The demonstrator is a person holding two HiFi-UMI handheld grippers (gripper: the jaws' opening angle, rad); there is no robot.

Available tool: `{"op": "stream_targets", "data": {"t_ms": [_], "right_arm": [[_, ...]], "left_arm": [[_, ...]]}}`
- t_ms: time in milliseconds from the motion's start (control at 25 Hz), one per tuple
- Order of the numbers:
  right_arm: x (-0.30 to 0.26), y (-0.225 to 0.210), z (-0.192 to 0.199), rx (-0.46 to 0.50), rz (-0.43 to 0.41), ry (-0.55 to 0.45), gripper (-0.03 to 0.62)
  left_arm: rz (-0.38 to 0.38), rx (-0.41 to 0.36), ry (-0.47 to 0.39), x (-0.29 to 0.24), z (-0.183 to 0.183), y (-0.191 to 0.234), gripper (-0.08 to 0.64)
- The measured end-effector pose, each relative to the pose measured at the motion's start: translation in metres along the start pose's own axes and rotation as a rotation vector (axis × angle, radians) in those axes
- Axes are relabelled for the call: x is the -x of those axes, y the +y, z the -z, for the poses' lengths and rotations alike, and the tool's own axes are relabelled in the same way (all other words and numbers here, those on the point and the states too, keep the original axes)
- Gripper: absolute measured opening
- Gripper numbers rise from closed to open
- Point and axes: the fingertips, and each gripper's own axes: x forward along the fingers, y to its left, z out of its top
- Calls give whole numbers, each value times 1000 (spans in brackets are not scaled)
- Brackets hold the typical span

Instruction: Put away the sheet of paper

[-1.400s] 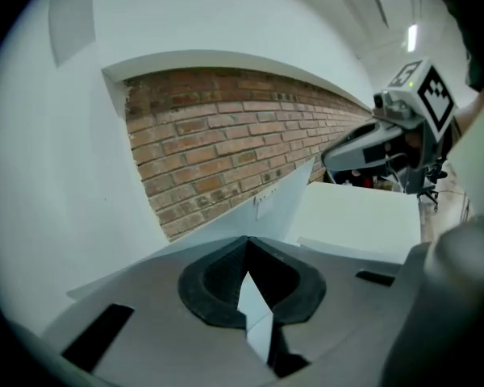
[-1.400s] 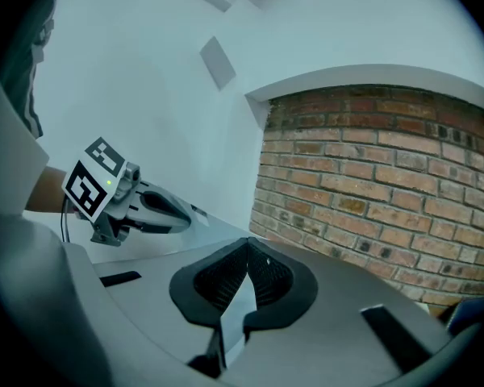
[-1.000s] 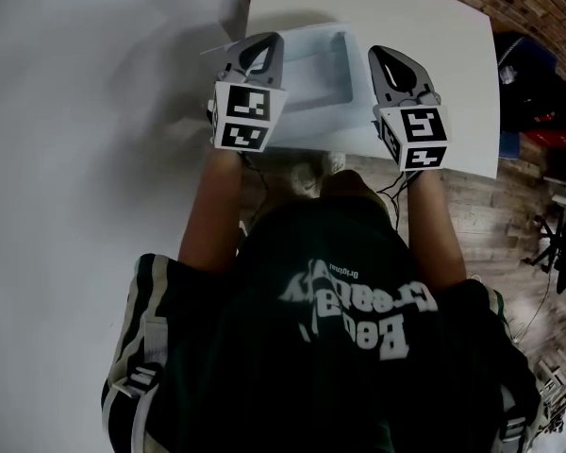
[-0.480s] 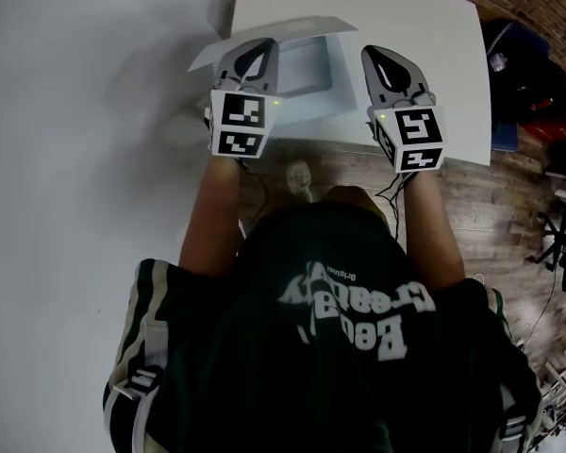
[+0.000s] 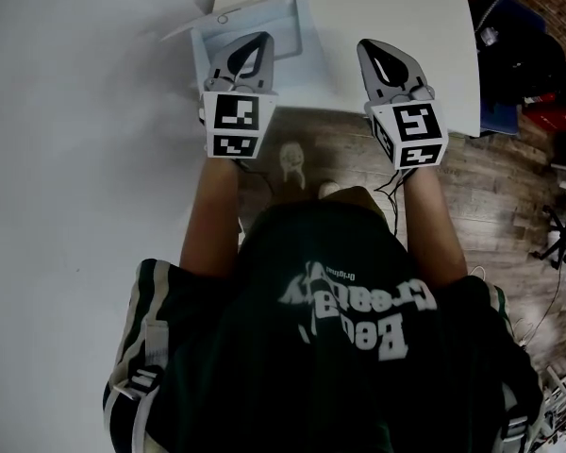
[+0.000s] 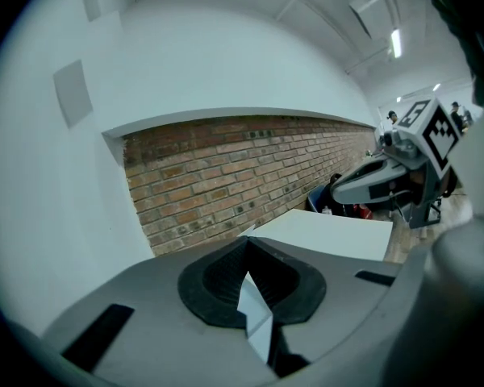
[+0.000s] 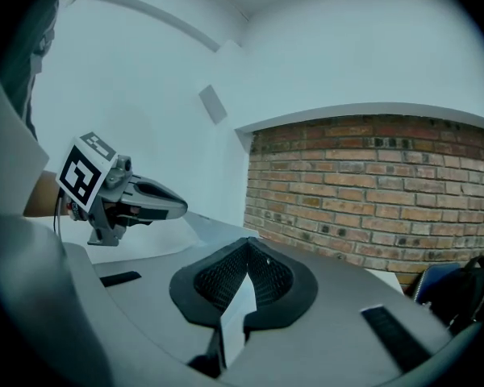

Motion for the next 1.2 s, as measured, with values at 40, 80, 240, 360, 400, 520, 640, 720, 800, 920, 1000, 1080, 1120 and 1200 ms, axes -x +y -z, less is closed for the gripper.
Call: {"op": "stream_targets", "data": {"t_ms": [40,80,240,360,400,520,640,720,800,920,1000,1080,1120,1200], "right_arm": [[9,1,3,0,-6,-2,-6],[18,1,5,0,-12,-4,-6],[50,5,9,10,-27,-23,-6],[69,9,8,13,-35,-50,-6],[74,10,7,8,-39,-61,-6],[86,16,2,10,-51,-85,-6],[94,20,-5,12,-58,-106,-6],[96,22,-11,17,-64,-118,-6],[97,25,-15,20,-71,-129,-6],[98,31,-20,30,-81,-144,-6],[98,36,-23,37,-88,-150,-6],[97,36,-25,39,-87,-154,-6],[96,35,-26,40,-84,-157,-6],[94,34,-29,42,-76,-162,-6]], "left_arm": [[-5,-1,1,6,-1,-8,2],[-9,-4,1,12,-3,-16,2],[-15,-17,-25,35,-13,-45,2],[-18,-25,-47,51,-20,-61,2],[-23,-27,-53,56,-22,-64,1],[-46,-28,-75,72,-28,-68,2],[-69,-27,-100,88,-34,-69,1],[-85,-20,-119,96,-39,-67,0],[-98,-6,-138,103,-42,-64,2],[-107,12,-155,109,-41,-63,0],[-114,16,-156,113,-41,-62,0],[-120,34,-173,116,-45,-60,0],[-122,48,-185,117,-47,-59,0],[-129,75,-207,118,-49,-56,0]]}}
